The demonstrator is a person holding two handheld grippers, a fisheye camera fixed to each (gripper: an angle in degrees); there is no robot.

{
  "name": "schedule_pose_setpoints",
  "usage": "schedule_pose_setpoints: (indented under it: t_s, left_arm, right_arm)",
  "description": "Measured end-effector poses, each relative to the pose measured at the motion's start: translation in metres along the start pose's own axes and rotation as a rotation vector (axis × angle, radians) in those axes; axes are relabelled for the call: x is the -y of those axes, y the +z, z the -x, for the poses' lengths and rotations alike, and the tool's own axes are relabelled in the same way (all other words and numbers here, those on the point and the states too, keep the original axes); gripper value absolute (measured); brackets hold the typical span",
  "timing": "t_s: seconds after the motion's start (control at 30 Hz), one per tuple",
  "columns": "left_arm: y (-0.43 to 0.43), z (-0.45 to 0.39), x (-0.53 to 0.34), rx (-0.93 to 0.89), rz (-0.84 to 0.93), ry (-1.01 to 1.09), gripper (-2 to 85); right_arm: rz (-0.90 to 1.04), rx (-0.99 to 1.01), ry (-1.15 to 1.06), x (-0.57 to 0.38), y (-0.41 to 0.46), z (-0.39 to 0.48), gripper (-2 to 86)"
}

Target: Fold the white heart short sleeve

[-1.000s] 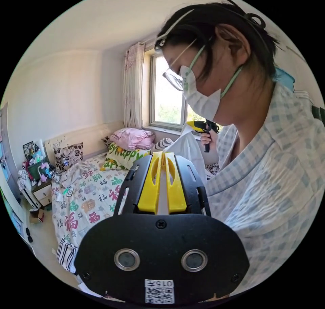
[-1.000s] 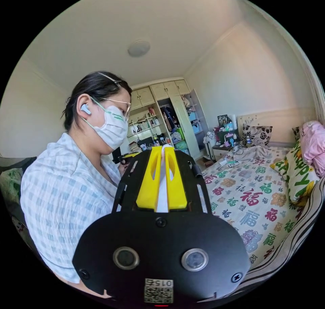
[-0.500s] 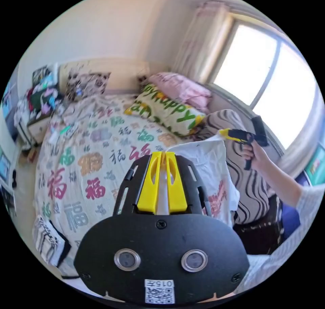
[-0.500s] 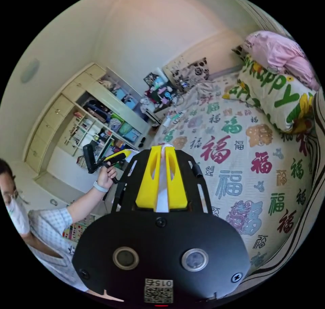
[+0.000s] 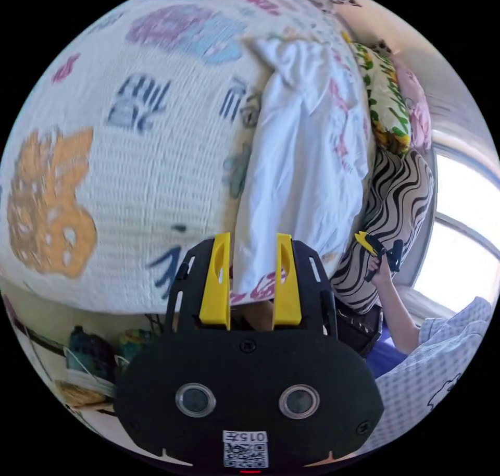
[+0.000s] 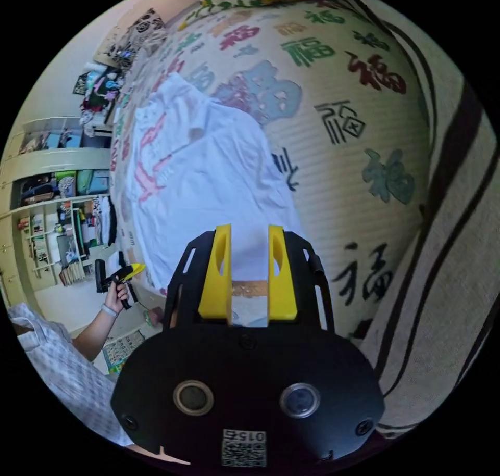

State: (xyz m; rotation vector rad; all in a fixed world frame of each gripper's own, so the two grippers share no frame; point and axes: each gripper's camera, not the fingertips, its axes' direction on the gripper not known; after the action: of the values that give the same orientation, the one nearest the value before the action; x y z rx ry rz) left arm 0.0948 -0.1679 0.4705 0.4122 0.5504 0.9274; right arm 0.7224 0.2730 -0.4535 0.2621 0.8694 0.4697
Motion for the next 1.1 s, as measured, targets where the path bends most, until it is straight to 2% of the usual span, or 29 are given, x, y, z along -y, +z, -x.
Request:
schedule_pose_setpoints:
  t_s: [0.07, 0.2, 0.3, 0.43, 0.6, 0.73, 0.9, 1.03, 1.1]
  left_arm:
    - [0.014, 0.001, 0.005, 0.016, -0.028, -0.019, 12.7]
    - [0.016, -0.021, 0.029, 0.185, -0.036, 0.013, 9.3]
    - [0.032, -0.026, 0.045, 0.109, 0.105, 0.087, 2.9]
    - [0.021, -0.012, 0.066, 0.067, 0.103, 0.066, -0.2]
    - [-0.055, 0.018, 0.069, 0.182, 0.04, 0.047, -0.6]
    - [-0.103, 0.043, 0.072, 0.183, 0.042, 0.043, -0.6]
    - [-0.096, 0.052, 0.078, 0.304, 0.121, 0.102, 0.2]
    - [-0.073, 0.08, 0.09, 0.255, 0.187, 0.06, 3.6]
    - [-0.09, 0.08, 0.093, 0.284, 0.147, 0.062, 5.8]
  right_arm:
    - [0.022, -0.062, 0.018, 0.007, 0.003, -0.005, 11.8]
    - [0.185, -0.117, -0.013, 0.038, 0.026, 0.005, 11.6]
    - [0.241, -0.26, -0.061, 0.057, 0.029, 0.026, 5.9]
    - [0.355, -0.172, -0.126, 0.074, 0.028, 0.044, 0.2]
    - [0.357, -0.184, -0.14, 0.071, 0.0, 0.051, -0.7]
    - [0.413, -0.083, -0.093, 0.059, -0.007, 0.058, -0.8]
    - [0.496, -0.128, -0.069, 0.039, 0.017, 0.08, -0.1]
    - [0.516, -0.151, -0.023, 0.035, 0.042, 0.09, 4.0]
    - [0.49, -0.205, 0.0, 0.038, 0.034, 0.096, 5.0]
